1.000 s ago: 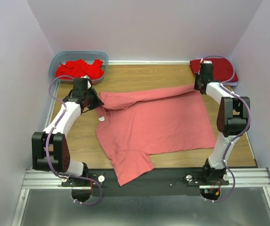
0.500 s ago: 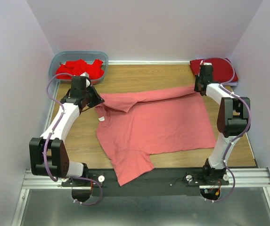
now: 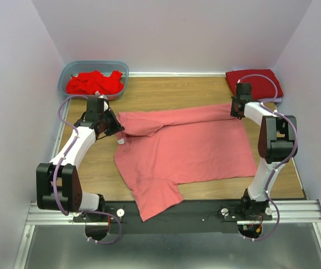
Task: Fold and stack the t-shirts
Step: Fold the tshirt
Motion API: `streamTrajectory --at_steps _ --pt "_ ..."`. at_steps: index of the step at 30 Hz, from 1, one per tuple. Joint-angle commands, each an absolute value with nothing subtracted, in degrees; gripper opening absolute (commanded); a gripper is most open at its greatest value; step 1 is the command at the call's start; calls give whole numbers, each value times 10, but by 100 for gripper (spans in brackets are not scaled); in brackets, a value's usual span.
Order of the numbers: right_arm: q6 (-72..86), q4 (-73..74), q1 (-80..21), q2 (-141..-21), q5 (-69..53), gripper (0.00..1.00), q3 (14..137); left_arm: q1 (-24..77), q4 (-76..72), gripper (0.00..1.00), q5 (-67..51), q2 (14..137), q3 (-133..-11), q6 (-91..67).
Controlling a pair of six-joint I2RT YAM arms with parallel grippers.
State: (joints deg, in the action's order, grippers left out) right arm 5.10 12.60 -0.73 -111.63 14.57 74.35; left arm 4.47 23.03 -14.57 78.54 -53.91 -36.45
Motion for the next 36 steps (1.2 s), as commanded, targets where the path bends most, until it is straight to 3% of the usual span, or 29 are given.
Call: streamTrajectory --at_steps 1,10,18,21,25,28,32,36 --pt "59 160 -3 -1119 185 5 761 42 227 0 -160 783 -536 -354" --pt "62 177 -3 -1129 189 11 780 42 234 0 -159 773 -537 -349" --pt "86 212 -2 -1093 174 54 787 43 219 0 -173 787 -529 -345" --pt "99 239 -10 -1071 194 60 786 47 213 0 -178 798 -530 -344" --pt "105 265 -13 -1052 188 61 777 58 209 0 -178 813 -538 -339" --pt "104 264 -39 -1024 100 61 763 60 204 0 -179 818 -542 -339" --pt "78 206 -134 -995 -67 61 736 61 197 0 -171 841 -560 -335" --pt "48 135 -247 -1002 -101 61 719 61 196 0 -155 879 -594 -322"
